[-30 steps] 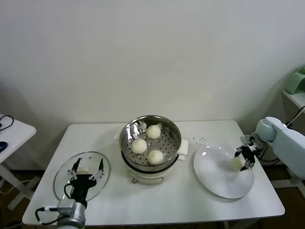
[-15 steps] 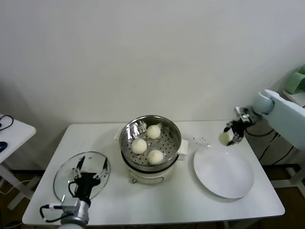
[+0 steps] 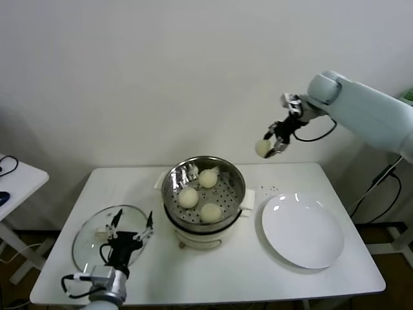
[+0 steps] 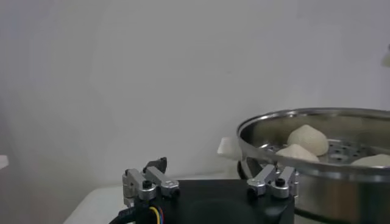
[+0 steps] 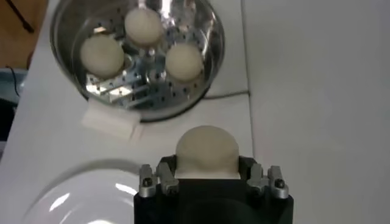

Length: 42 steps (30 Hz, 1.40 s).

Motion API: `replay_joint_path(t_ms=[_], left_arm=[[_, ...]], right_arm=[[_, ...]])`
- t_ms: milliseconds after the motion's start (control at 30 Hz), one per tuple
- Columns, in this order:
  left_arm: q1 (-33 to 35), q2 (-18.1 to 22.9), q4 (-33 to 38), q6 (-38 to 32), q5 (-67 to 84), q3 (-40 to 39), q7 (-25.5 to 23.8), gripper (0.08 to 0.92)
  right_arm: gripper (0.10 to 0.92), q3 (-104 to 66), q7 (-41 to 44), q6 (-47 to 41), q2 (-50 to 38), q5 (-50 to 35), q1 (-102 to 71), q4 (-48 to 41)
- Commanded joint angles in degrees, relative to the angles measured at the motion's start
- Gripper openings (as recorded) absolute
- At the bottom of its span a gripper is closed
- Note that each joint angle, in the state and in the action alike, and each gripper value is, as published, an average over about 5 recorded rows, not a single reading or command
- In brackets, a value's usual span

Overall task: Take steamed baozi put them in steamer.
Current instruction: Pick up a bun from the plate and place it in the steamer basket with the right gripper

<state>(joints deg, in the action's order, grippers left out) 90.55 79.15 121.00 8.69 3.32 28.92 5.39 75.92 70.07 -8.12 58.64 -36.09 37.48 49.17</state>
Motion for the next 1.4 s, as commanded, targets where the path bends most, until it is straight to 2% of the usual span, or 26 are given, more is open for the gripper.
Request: replay_joint_path(t_ms=[33, 500, 1400], left_arm=[[-0.3, 0.0, 0.6, 0.2, -1.0, -2.4, 0.0, 0.823], [-0.2, 0.0, -0.2, -0.1, -1.2, -2.8, -0.1, 0.823], [0.2, 0.5, -1.1, -0.4, 0.0, -1.9, -0.1, 0.823]], right_arm=[[0.652, 11.4, -1.4, -3.5, 13.4, -15.3, 6.5, 1.1], [0.645, 14.0, -4.8, -5.6, 12.3, -13.7, -0.1, 7.7], [0.619, 14.4, -5.5, -5.0, 13.1, -8.5, -5.3, 3.5]])
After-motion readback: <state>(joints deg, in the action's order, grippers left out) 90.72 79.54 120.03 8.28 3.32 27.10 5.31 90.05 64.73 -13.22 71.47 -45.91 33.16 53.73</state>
